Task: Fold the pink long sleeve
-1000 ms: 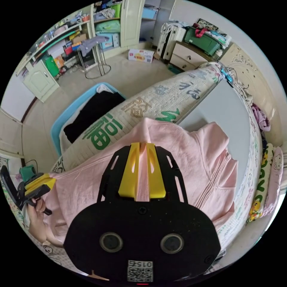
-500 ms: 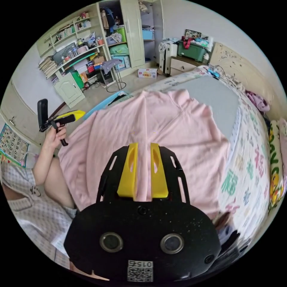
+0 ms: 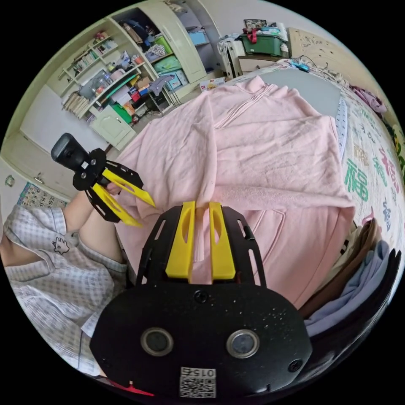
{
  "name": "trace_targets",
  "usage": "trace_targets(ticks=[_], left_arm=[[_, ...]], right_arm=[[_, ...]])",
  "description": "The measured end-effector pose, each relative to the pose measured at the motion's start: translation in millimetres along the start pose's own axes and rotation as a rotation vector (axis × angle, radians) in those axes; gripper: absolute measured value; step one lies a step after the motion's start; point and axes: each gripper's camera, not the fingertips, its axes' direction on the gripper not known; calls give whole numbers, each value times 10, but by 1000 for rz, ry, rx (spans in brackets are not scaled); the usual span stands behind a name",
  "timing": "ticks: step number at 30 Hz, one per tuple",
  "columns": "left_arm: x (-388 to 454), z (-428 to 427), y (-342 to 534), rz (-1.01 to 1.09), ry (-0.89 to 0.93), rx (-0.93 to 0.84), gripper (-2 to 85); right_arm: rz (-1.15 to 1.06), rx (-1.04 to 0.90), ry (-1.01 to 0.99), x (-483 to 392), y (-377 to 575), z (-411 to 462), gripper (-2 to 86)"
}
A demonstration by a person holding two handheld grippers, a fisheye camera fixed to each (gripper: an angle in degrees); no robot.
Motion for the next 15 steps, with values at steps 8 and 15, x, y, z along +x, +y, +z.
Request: trace_targets(ticks=[8, 15], left_arm=[[-203, -174, 28, -114, 74, 185, 15], [-464, -196, 165, -214, 182, 280, 7]], right_arm=[[20, 317, -195, 327, -53, -574, 47], [30, 140, -34, 328, -294, -382, 46]])
